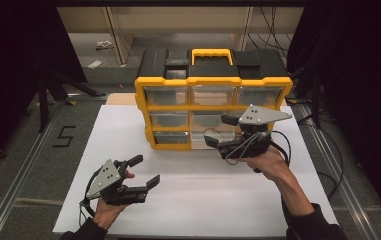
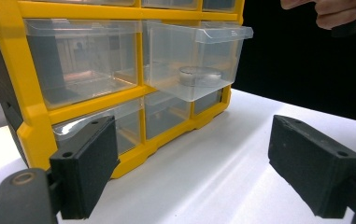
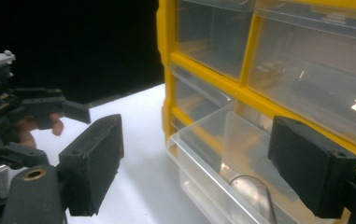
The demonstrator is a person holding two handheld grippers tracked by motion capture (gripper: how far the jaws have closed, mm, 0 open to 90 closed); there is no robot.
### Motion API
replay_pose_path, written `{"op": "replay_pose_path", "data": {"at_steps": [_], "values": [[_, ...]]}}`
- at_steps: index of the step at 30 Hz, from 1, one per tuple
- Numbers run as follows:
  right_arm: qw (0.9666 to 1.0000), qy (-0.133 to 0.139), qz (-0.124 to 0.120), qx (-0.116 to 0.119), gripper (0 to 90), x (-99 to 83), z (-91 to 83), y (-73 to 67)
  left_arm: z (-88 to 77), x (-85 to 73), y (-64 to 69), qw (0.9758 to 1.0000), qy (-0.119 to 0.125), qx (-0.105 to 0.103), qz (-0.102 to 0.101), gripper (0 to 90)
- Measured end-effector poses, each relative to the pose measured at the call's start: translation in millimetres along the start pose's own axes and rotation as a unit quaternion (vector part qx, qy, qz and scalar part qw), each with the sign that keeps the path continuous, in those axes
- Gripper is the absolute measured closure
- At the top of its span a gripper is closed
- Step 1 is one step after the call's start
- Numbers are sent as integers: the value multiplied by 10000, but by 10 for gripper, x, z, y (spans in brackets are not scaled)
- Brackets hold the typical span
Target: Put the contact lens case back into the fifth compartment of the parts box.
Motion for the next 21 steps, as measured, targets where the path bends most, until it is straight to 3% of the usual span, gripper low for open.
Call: {"op": "replay_pose_path", "data": {"at_steps": [21], "values": [[9994,-8,22,353,185,-77,33,-162,-6,-1,-5,10000,2,37,13,159]]}}
Point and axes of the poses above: each handheld gripper's, and its own axes: z roughly forward along the jaws, x roughly out of its top, y roughly to its right, the point moved 1 cm from there along z, roughly forward along the jaws, and after that the axes turned 9 degrees about -y, right-handed, at the moved point
